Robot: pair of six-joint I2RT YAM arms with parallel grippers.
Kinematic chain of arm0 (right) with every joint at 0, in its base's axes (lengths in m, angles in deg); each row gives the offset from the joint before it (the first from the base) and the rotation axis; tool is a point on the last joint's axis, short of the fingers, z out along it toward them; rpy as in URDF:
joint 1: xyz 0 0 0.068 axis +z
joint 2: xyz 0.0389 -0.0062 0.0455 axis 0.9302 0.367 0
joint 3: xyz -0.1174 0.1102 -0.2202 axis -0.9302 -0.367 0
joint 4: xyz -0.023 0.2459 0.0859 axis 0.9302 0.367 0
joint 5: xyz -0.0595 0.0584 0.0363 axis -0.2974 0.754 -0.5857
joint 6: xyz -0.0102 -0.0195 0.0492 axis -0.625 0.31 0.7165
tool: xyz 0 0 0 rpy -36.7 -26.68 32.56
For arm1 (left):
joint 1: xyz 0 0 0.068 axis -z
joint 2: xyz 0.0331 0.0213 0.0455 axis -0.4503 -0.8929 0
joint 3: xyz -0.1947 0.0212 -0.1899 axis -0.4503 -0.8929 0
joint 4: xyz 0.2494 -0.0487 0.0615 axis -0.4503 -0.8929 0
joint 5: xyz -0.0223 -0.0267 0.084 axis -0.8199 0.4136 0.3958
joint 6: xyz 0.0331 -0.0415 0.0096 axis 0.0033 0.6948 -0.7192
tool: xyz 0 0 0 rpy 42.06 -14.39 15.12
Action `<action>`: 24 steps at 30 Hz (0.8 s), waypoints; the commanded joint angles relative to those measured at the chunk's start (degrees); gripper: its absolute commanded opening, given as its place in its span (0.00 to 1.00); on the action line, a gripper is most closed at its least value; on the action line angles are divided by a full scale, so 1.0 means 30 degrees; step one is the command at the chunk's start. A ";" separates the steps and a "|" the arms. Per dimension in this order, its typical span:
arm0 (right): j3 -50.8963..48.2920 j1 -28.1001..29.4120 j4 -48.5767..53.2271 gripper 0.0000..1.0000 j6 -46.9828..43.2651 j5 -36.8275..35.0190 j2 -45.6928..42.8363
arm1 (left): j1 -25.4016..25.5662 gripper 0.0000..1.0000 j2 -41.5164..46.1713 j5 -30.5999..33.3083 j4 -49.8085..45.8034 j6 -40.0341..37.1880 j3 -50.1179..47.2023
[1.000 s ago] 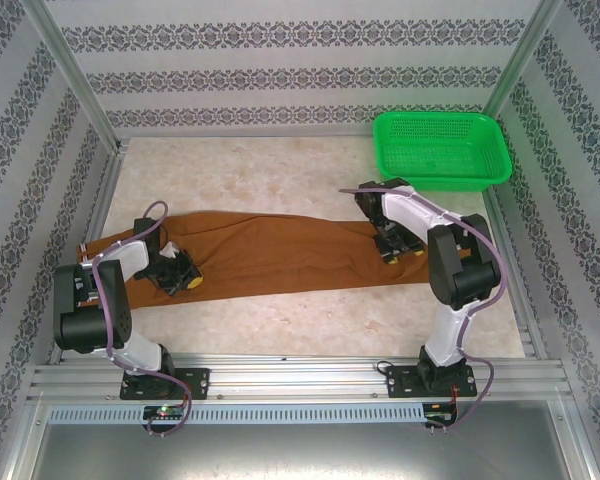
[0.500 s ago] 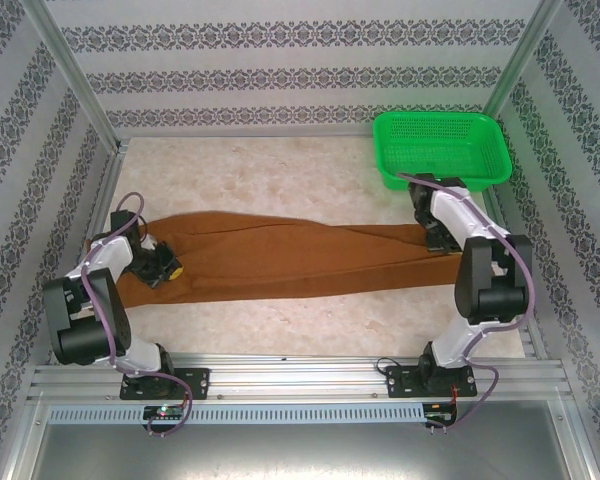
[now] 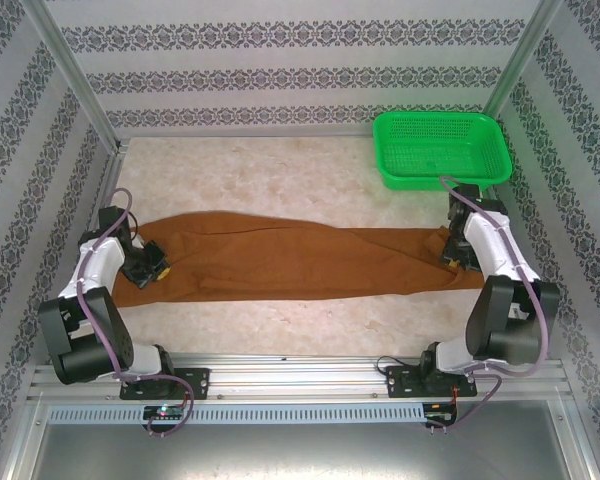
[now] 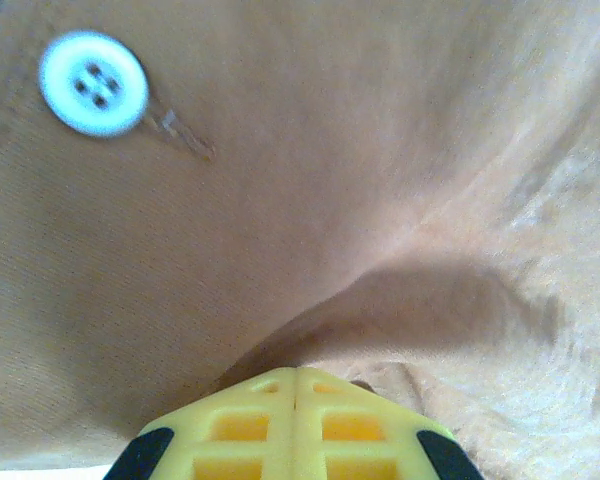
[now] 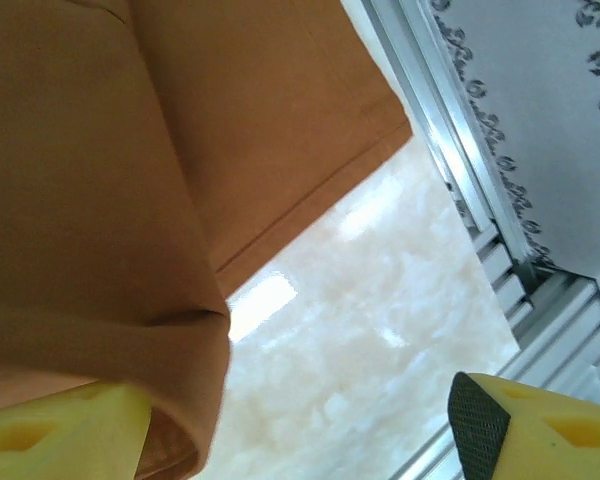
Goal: Roll up the long pants
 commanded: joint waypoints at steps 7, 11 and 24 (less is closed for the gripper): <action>0.4730 0.3392 0.0319 0.75 -0.1113 0.1944 0.4565 | -0.0220 0.00 -0.0662 -0.1570 0.2422 0.1125 -0.1233; 0.5628 0.4446 0.0442 0.76 -0.1469 0.1968 0.6319 | -0.0216 0.00 -0.1065 -0.1893 0.3243 0.1187 -0.1493; 0.5542 0.4433 0.2288 0.29 -0.2188 0.1029 0.8575 | -0.0245 0.00 -0.1834 -0.1296 0.3103 0.0683 -0.1043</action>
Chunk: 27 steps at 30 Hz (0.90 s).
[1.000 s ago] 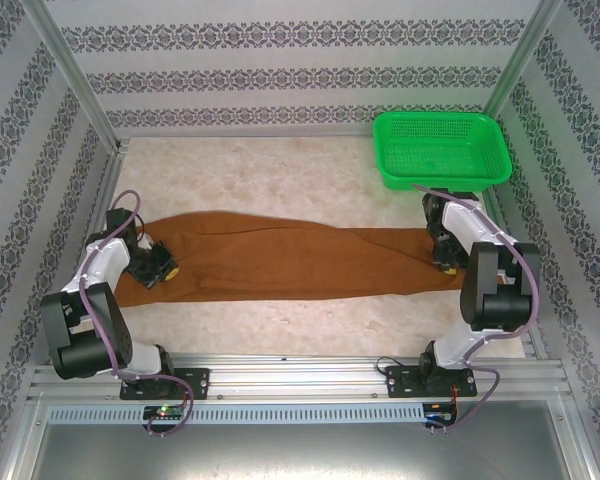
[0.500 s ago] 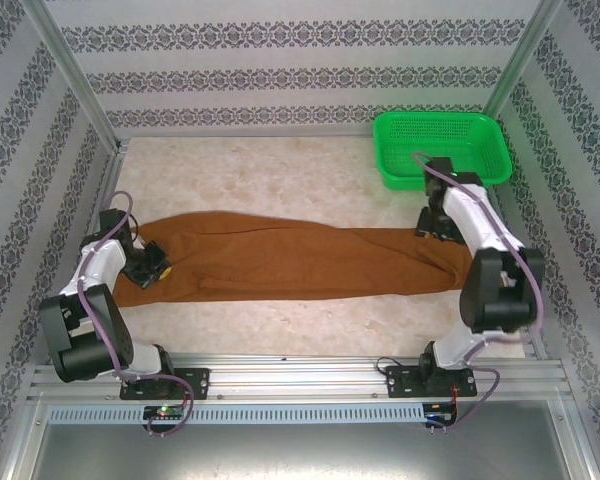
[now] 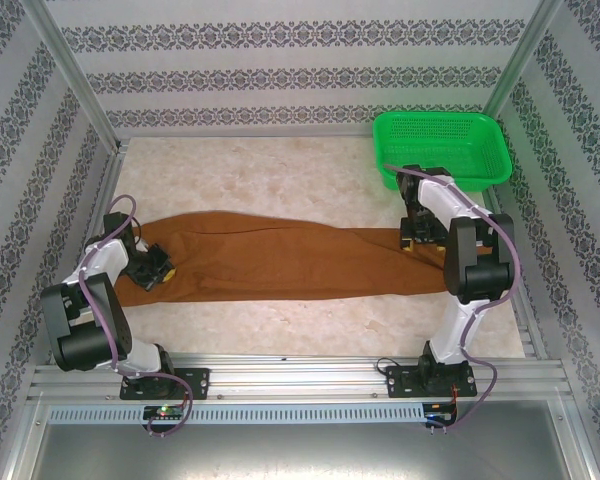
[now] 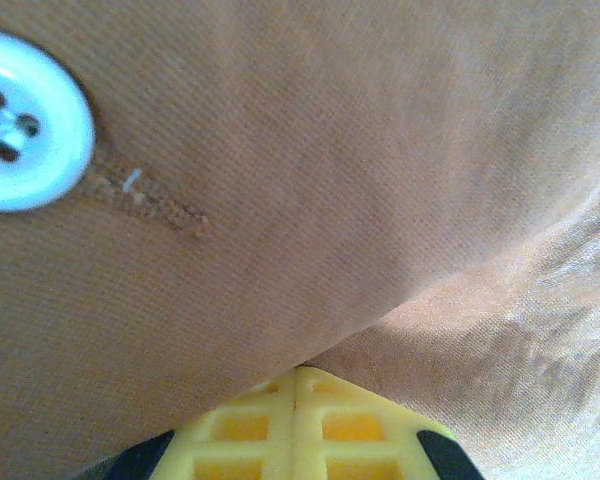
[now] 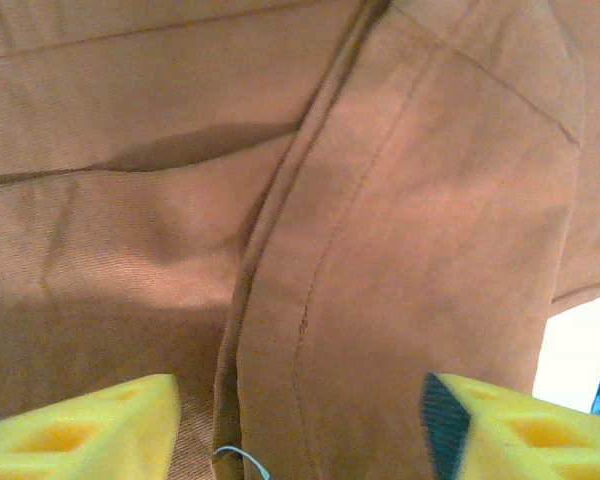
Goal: Roll up the long pants
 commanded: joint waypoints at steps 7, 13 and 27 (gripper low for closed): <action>0.0464 -0.0650 0.1269 0.00 0.0652 -0.2794 0.0340 | -0.0270 0.00 -0.0412 0.0628 -0.0023 -0.0179 0.0450; 0.2188 -0.2668 0.1093 0.00 0.1605 -0.4820 -0.2545 | -0.2808 0.00 0.0316 0.1187 -0.0578 0.0280 -0.0458; -0.0634 -0.7035 -0.2307 0.00 0.2385 -0.4915 -0.6507 | -0.4567 0.00 0.0228 0.0830 -0.0425 -0.0064 -0.1164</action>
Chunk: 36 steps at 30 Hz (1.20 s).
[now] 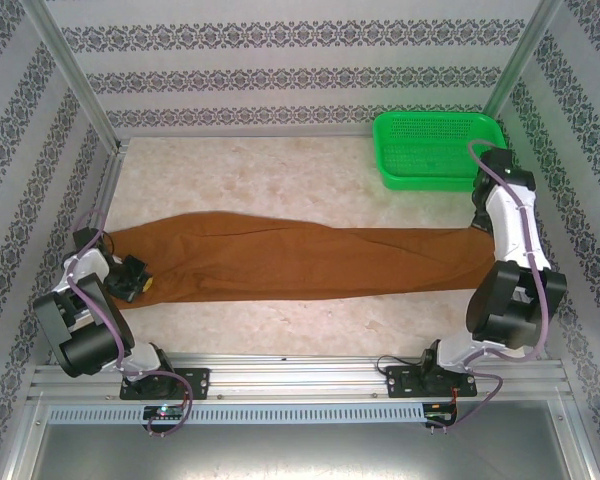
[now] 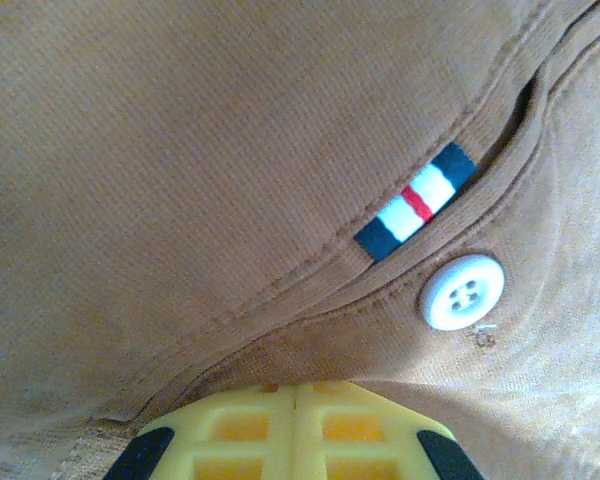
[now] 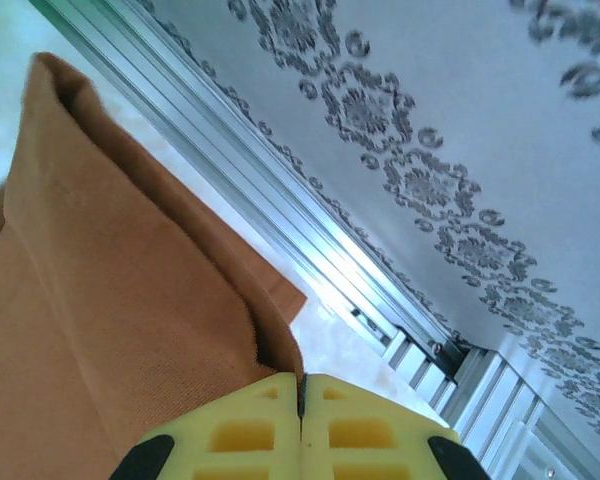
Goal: Roll up the long pants
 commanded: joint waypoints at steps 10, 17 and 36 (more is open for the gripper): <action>0.8605 0.0577 0.1640 0.00 -0.0610 -0.0745 0.2959 | -0.0937 0.00 -0.0268 -0.0043 0.0023 0.0178 -0.0695; 0.4055 -0.1043 0.0536 0.00 -0.0088 -0.1309 0.3566 | -0.1099 0.00 -0.0270 -0.0221 -0.0047 0.0112 -0.0639; -0.0732 0.1636 -0.2154 0.98 -0.0194 0.2386 0.0492 | -0.1083 0.34 0.2944 0.0408 -0.3016 -0.0738 0.2744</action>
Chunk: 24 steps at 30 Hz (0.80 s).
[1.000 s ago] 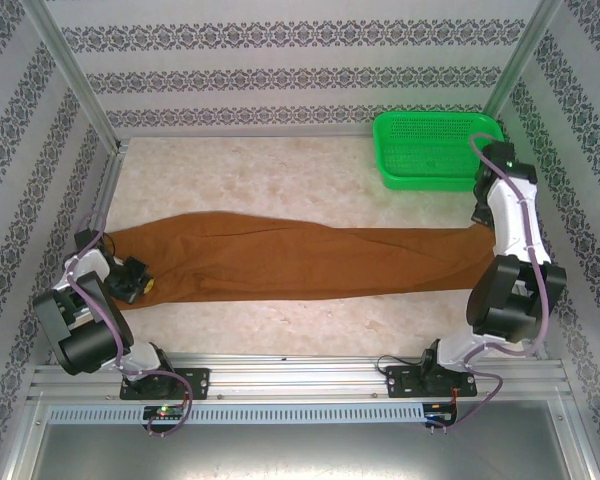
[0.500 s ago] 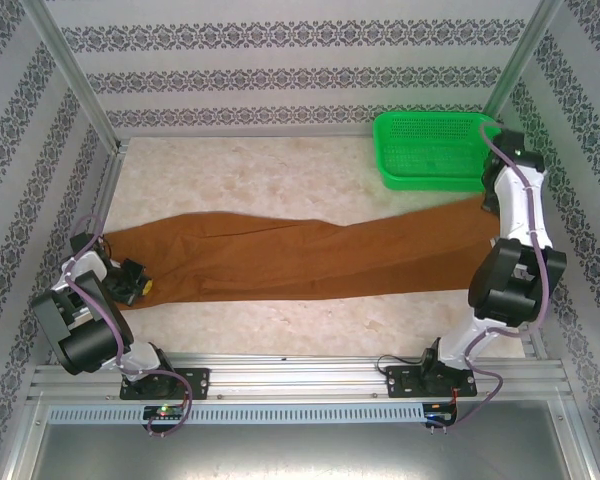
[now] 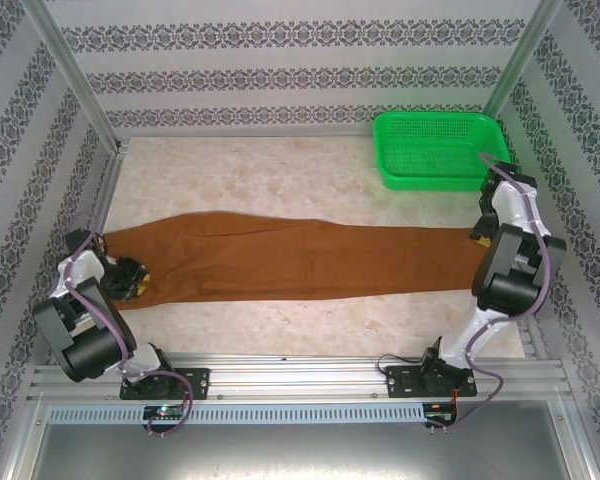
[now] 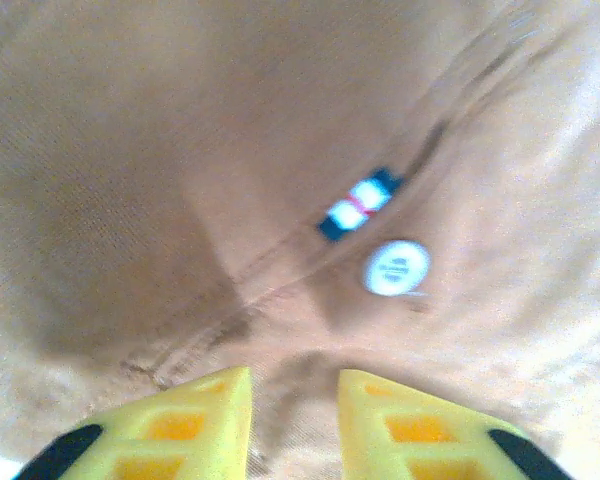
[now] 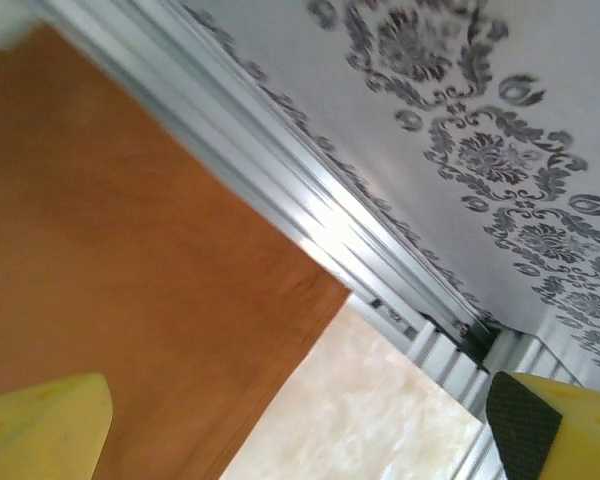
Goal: Roll up the long pants
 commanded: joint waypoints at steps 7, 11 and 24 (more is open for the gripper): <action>0.0310 1.1309 -0.1153 0.98 -0.0330 0.2486 0.0630 | 0.2869 0.47 0.2755 -0.1250 -0.5038 -0.1718 0.2913; 0.1127 1.3953 -0.1398 0.98 -0.0321 0.3365 0.2130 | 0.3745 0.45 0.7059 -0.2887 -0.3491 0.2322 -0.1539; 0.2953 1.8201 -0.1108 0.94 -0.1548 0.6503 0.3645 | 0.2275 0.67 1.2630 0.6588 -0.8576 0.4880 0.1952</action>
